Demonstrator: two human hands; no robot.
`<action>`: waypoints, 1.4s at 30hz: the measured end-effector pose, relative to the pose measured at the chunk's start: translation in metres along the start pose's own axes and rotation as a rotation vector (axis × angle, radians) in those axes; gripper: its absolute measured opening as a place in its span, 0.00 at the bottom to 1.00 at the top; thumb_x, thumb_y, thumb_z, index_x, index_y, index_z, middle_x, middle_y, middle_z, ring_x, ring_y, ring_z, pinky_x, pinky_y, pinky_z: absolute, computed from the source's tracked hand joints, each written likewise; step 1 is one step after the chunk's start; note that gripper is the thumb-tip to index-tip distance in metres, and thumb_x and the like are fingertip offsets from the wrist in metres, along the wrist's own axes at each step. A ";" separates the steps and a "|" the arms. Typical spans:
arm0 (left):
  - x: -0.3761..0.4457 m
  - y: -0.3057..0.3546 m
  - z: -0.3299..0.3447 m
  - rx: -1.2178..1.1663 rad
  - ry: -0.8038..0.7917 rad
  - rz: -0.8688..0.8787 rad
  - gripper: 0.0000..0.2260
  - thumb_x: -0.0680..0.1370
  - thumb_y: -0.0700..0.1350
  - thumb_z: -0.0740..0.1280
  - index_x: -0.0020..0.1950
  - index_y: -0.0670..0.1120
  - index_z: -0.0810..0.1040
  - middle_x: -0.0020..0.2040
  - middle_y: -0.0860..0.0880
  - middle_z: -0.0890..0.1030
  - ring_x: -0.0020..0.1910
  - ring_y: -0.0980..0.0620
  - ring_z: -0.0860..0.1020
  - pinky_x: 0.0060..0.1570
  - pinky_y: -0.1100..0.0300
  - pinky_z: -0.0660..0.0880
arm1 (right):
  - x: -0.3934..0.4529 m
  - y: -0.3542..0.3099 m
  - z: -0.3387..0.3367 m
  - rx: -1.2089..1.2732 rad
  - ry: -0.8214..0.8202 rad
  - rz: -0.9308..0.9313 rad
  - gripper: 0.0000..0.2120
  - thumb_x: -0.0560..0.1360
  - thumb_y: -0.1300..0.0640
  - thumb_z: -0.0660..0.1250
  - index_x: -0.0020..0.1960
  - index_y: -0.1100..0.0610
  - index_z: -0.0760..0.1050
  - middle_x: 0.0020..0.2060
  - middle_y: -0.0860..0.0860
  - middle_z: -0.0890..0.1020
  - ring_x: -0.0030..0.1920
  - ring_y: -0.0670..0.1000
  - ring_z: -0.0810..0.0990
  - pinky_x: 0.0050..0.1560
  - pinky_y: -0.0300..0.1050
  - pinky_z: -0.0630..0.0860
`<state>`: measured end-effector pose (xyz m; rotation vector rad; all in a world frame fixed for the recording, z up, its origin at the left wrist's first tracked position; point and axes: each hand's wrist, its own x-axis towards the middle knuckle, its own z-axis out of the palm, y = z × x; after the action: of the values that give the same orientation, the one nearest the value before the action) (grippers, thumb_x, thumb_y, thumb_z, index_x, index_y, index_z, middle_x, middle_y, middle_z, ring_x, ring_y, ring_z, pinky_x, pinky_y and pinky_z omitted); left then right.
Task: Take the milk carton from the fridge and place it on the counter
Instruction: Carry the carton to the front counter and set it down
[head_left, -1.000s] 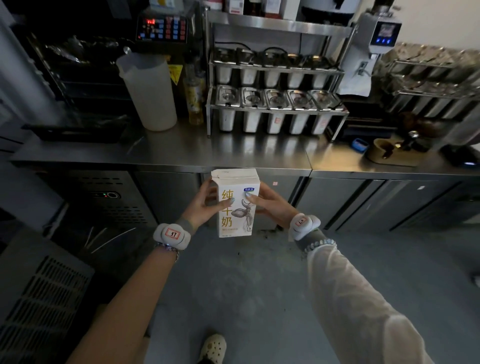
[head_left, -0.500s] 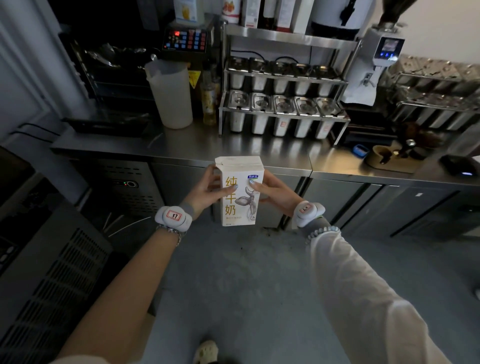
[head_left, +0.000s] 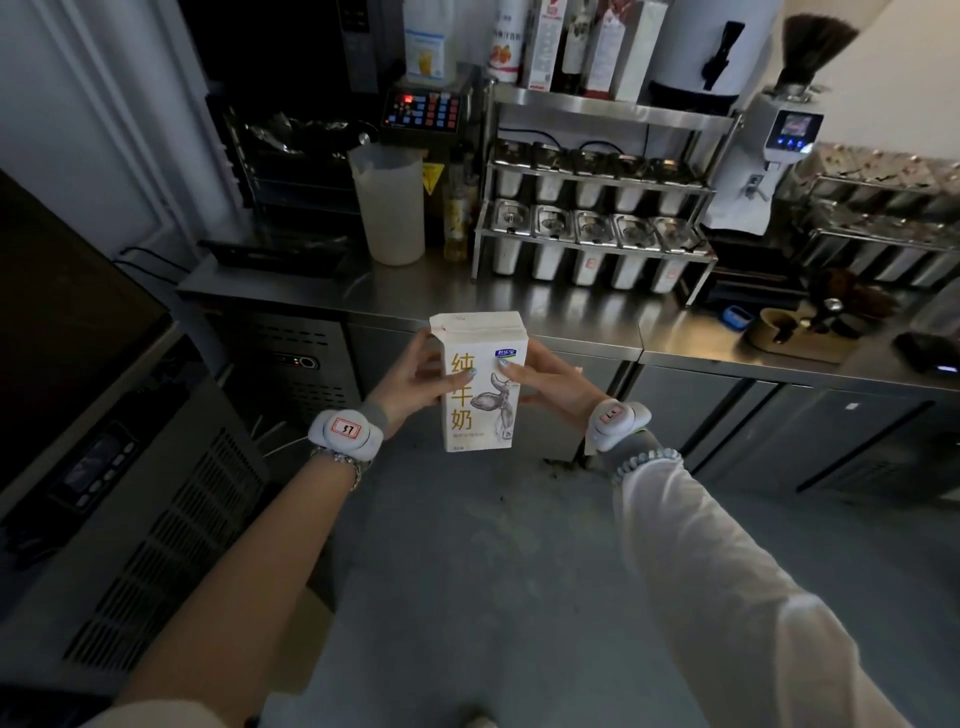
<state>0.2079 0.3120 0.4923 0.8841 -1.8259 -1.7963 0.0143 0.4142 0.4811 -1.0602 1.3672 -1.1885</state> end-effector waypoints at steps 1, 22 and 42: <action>-0.008 0.001 -0.004 -0.005 0.006 0.004 0.30 0.72 0.41 0.74 0.69 0.56 0.64 0.62 0.48 0.78 0.64 0.47 0.75 0.57 0.44 0.78 | -0.004 -0.003 0.007 0.000 -0.001 -0.004 0.21 0.81 0.55 0.65 0.73 0.52 0.66 0.66 0.53 0.80 0.63 0.55 0.81 0.53 0.49 0.82; -0.163 0.011 -0.032 -0.065 0.338 0.005 0.33 0.71 0.41 0.75 0.71 0.57 0.64 0.59 0.46 0.79 0.58 0.47 0.81 0.49 0.49 0.83 | -0.035 -0.044 0.105 -0.126 -0.384 -0.039 0.23 0.81 0.54 0.65 0.74 0.53 0.65 0.66 0.57 0.79 0.65 0.60 0.80 0.62 0.64 0.77; -0.412 -0.026 0.041 -0.146 0.883 -0.022 0.30 0.71 0.42 0.75 0.68 0.57 0.67 0.60 0.42 0.80 0.58 0.46 0.82 0.50 0.48 0.82 | -0.154 -0.030 0.237 -0.234 -0.904 -0.045 0.24 0.78 0.52 0.68 0.72 0.46 0.66 0.64 0.48 0.81 0.63 0.53 0.81 0.64 0.62 0.77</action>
<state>0.4731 0.6295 0.5176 1.3499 -1.1000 -1.2060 0.2686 0.5336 0.5262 -1.5415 0.7626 -0.4451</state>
